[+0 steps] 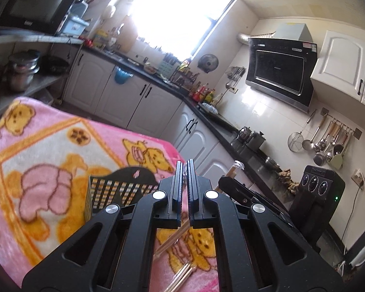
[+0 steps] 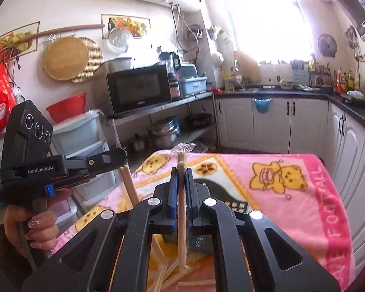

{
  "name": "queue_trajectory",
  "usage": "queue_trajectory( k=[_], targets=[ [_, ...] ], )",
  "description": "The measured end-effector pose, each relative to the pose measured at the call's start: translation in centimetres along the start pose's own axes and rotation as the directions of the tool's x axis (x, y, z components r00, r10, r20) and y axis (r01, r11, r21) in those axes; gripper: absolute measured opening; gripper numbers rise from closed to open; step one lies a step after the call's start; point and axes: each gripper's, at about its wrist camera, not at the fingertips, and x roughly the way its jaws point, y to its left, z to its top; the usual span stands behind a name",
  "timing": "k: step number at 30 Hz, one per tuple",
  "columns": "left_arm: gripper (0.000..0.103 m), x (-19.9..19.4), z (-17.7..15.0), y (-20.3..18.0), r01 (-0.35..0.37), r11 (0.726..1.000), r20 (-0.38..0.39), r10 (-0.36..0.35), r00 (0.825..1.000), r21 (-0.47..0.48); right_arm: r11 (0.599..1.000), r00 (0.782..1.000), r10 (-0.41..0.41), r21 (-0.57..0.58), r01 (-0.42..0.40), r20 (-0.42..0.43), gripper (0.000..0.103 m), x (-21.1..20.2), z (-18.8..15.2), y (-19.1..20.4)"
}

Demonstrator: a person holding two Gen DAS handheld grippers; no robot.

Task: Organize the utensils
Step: 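Lift the chopstick with the right gripper and lower it upright into the green caddy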

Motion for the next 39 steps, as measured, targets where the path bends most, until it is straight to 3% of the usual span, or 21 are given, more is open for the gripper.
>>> queue_trajectory(
  k=[9, 21, 28, 39],
  targets=[
    [0.002, -0.4, 3.5, -1.5, 0.002, 0.998, 0.067, -0.006, 0.998, 0.055, 0.999, 0.997, -0.037, -0.021, 0.038, 0.071, 0.006, -0.9, 2.5, -0.8],
    [0.002, -0.3, 7.3, -1.5, -0.058, 0.994, 0.155, 0.043, 0.987, 0.091, 0.996, 0.984, -0.083, -0.027, 0.089, 0.156, 0.006, -0.7, 5.8, -2.4],
    [0.002, 0.6, 7.3, -0.1, -0.085, 0.993, 0.167, 0.07, 0.983, 0.083, 0.995, 0.983, -0.097, -0.01, 0.1, 0.153, 0.006, 0.9, 5.7, -3.5],
    [0.002, 3.5, 4.8, 3.5, -0.101, 0.994, 0.119, 0.096, 0.988, 0.04, 0.991, 0.986, -0.132, 0.022, 0.13, 0.097, 0.007, 3.5, 2.5, -4.9]
  ],
)
